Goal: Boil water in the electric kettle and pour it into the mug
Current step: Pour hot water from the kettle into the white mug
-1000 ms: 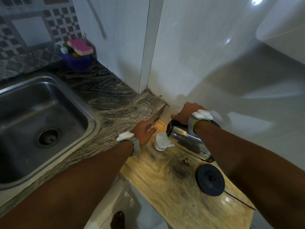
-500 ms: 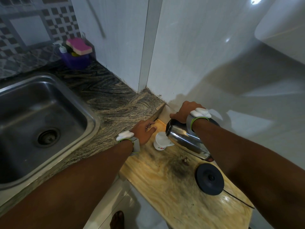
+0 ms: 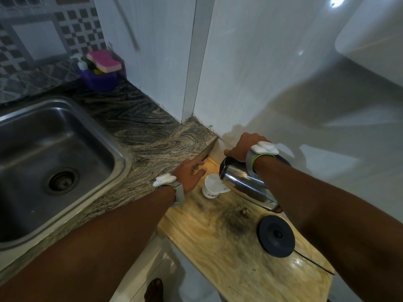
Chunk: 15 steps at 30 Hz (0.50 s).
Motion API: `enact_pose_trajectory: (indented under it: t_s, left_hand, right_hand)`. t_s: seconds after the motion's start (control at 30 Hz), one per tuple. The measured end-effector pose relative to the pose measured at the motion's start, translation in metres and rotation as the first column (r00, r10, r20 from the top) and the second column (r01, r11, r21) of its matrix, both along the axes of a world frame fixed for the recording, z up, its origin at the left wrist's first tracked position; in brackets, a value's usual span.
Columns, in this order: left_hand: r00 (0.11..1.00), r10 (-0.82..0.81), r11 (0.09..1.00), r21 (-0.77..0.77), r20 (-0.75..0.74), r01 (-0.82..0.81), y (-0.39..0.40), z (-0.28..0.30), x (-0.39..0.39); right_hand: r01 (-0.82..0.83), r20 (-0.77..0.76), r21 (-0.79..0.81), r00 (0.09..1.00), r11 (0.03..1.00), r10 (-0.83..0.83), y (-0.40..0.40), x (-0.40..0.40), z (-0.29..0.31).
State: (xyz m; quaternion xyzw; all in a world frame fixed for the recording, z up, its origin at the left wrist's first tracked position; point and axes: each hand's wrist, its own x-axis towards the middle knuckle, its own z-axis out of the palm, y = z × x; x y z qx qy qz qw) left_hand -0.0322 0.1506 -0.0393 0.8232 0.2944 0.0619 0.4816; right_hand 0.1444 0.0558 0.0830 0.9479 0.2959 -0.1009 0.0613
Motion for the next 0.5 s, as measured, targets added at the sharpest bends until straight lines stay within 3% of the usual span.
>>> enact_pose_trajectory:
  t_s: [0.5]
  left_hand:
    - [1.000,0.004,1.000,-0.002,-0.006,-0.004,-0.0002,0.0026,0.0011]
  right_hand:
    - [-0.027,0.007,-0.027,1.000,0.999,0.027,0.0009,-0.0004,0.0042]
